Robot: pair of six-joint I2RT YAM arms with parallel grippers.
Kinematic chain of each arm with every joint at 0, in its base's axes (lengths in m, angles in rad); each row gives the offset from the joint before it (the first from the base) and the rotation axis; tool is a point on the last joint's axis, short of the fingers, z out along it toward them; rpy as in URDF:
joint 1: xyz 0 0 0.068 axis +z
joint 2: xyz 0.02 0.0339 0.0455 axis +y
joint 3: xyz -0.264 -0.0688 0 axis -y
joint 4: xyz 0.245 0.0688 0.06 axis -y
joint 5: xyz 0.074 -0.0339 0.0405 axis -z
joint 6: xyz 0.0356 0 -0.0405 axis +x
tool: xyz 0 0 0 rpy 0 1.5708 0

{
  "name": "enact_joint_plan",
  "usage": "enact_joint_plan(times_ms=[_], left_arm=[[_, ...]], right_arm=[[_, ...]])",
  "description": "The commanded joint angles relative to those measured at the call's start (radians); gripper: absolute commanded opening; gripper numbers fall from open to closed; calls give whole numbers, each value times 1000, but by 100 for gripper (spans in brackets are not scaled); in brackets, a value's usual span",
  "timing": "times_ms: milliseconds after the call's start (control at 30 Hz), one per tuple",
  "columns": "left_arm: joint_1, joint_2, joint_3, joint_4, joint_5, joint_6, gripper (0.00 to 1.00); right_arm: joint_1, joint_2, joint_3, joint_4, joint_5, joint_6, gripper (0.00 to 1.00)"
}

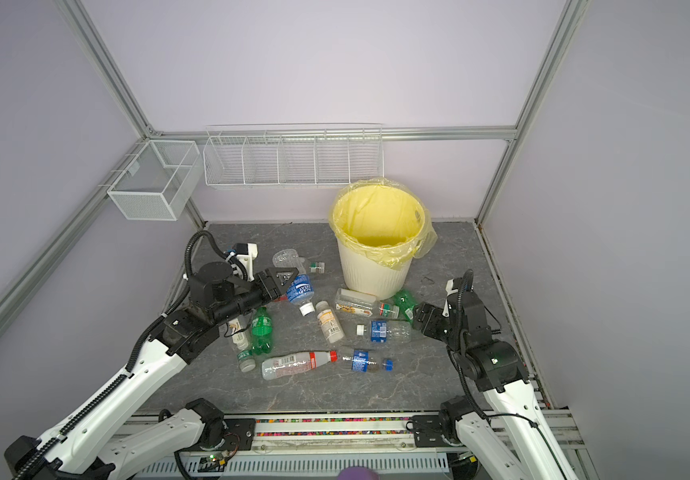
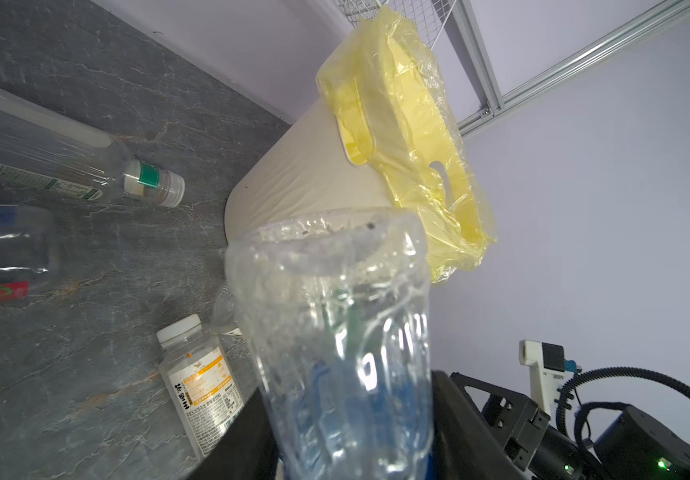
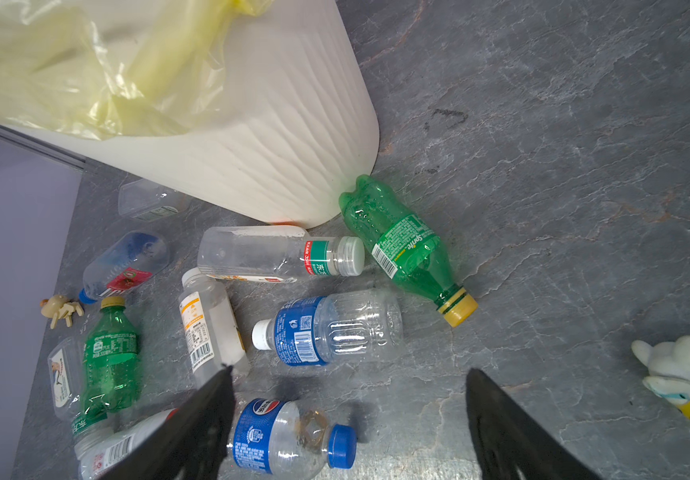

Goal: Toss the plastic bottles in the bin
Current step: 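Carry the bottle over the bin with the left gripper and release it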

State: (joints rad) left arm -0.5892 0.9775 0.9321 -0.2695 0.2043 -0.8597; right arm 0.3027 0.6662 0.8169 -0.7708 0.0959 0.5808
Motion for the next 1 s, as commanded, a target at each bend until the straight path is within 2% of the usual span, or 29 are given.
enact_joint_plan(times_ms=[0,167,333,433,500,567,600,667,700,733,800,867,967], left_arm=[[6,31,56,-16,-24,-3,49],[-13,163,221,-34,4,5,50],[-50,364,471,-3,-15,-21,50],[-58,574,743,-6,8,-50,50],[-60,756,978,-25,55,-88,52],[-60,923,1224,-91,103,-111,64],[-58,1014,1383,-180,120,-109,77],[-58,1155,1662,-333,159,-82,90],[-59,1205,1780,-402,162,-66,100],[-58,1228,1850,-454,159,-50,100],[-52,1204,1849,-475,154,-26,100],[-40,1122,1730,-440,158,-10,100],[-18,953,1472,-332,154,8,100]], right_arm=[[-1,-13,9,-6,28,-18,88],[-1,-14,4,-11,31,-24,88],[-2,-21,-2,-12,42,-25,88],[-3,-17,-2,-7,43,-26,88],[-3,-8,3,-5,42,-26,88],[-2,1,15,-9,39,-32,88],[-2,6,25,-18,38,-35,88],[-3,9,37,-35,39,-40,88],[-2,6,42,-42,41,-45,88],[-2,2,44,-47,43,-48,88],[-3,-5,41,-53,53,-54,88],[-2,-8,39,-57,66,-59,88],[-3,-8,37,-59,75,-62,88]])
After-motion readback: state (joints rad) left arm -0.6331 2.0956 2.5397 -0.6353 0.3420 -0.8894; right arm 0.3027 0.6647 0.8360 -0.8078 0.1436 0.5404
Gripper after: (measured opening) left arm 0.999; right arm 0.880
